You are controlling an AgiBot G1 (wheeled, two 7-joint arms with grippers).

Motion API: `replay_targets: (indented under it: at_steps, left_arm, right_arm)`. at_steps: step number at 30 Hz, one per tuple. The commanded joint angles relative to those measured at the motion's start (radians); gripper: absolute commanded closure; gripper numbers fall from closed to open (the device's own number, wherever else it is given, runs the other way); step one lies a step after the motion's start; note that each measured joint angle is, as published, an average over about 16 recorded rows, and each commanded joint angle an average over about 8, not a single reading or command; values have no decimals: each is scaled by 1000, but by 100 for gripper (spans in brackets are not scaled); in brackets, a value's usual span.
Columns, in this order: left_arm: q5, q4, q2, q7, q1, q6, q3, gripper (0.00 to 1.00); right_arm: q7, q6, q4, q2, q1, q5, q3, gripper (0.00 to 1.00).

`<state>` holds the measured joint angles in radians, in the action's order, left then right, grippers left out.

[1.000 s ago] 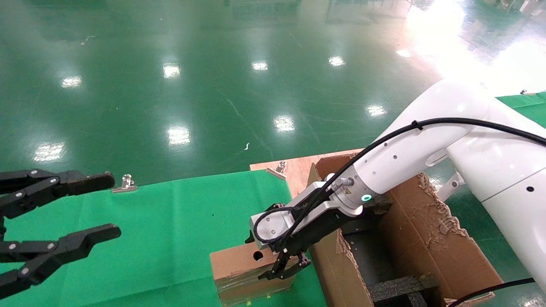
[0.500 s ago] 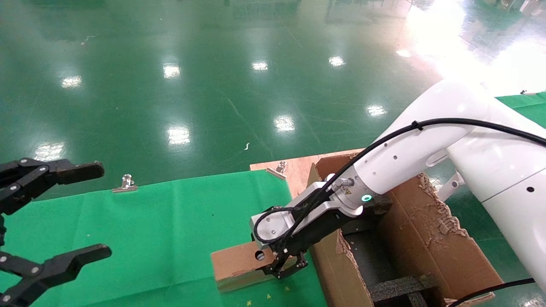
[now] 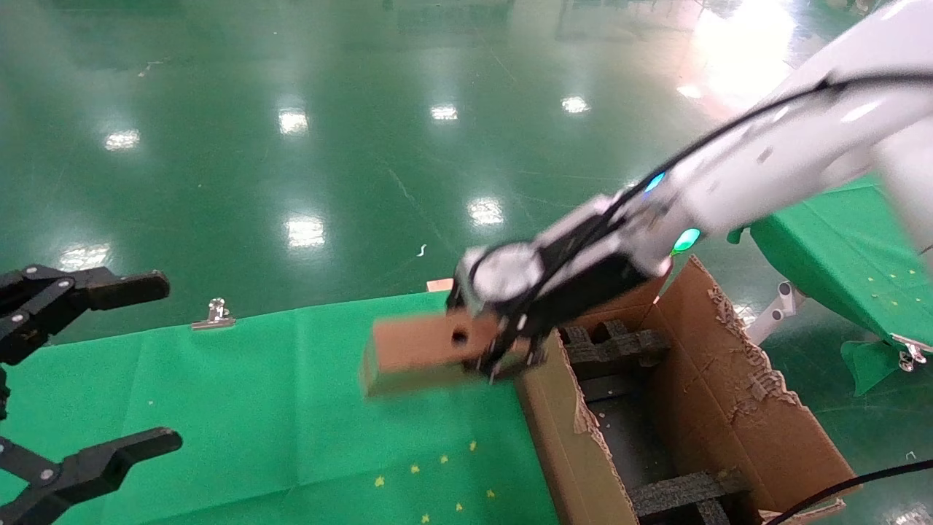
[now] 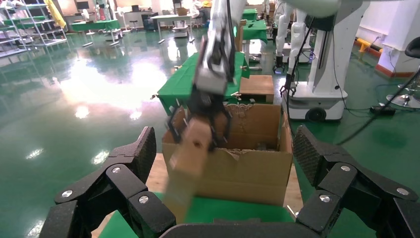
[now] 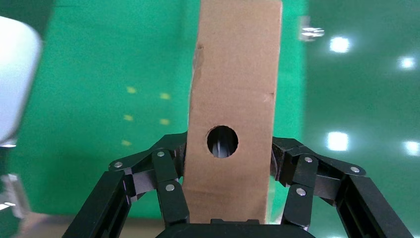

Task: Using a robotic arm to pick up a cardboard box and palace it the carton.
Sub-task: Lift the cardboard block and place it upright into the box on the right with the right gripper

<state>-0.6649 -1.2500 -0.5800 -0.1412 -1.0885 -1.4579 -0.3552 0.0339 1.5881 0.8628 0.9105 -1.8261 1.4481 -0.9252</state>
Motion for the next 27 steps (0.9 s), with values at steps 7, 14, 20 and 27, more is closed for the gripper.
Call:
replay_targets:
  at_steps: [7,14,20,27]
  left_arm:
    - [0,0,0,0,0,0,0,0]
    - [0,0,0,0,0,0,0,0]
    - [0,0,0,0,0,0,0,0]
    - [0,0,0,0,0,0,0,0]
  right_arm:
    - [81,7,-116,-26,-189,-74,-86,100]
    - [124,9,-194,-55,-273,-148,-182,100]
    - [129,10,-216,-134,-331,-206,-266,100]
    - [101,10,-185,-277,-400,-235,-375,100]
